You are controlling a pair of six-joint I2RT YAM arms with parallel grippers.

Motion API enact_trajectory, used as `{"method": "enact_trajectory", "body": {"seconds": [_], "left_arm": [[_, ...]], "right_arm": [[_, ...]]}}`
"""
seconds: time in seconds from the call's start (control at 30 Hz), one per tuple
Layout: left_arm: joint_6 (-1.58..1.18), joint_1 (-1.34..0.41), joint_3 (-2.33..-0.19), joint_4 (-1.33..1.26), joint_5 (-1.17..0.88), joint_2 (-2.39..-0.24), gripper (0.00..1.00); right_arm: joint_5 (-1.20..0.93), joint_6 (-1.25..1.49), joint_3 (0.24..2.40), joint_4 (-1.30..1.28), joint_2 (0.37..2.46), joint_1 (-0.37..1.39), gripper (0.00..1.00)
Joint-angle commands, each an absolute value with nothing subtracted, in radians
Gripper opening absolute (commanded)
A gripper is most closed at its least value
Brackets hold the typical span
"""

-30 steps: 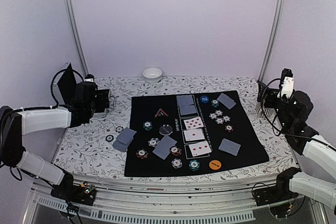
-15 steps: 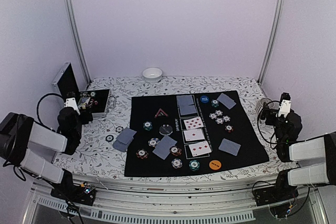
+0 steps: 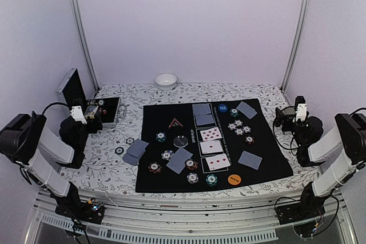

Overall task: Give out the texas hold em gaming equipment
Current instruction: Reset both arms

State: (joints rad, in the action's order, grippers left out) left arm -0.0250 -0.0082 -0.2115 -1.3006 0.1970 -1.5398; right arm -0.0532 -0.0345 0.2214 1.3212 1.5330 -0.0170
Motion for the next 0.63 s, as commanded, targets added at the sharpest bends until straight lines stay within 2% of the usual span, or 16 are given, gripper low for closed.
{"method": "enact_trajectory", "body": {"seconds": [0.0, 0.6], "left_arm": [[-0.011, 0.002, -0.229, -1.319, 0.144, -1.546, 0.98], [-0.011, 0.0, -0.228, -1.327, 0.143, -1.548, 0.98]], "right_arm": [[-0.119, -0.035, 0.245, 1.285, 1.541, -0.037, 0.99], [-0.117, -0.035, 0.247, 1.283, 1.54, -0.037, 0.99]]}}
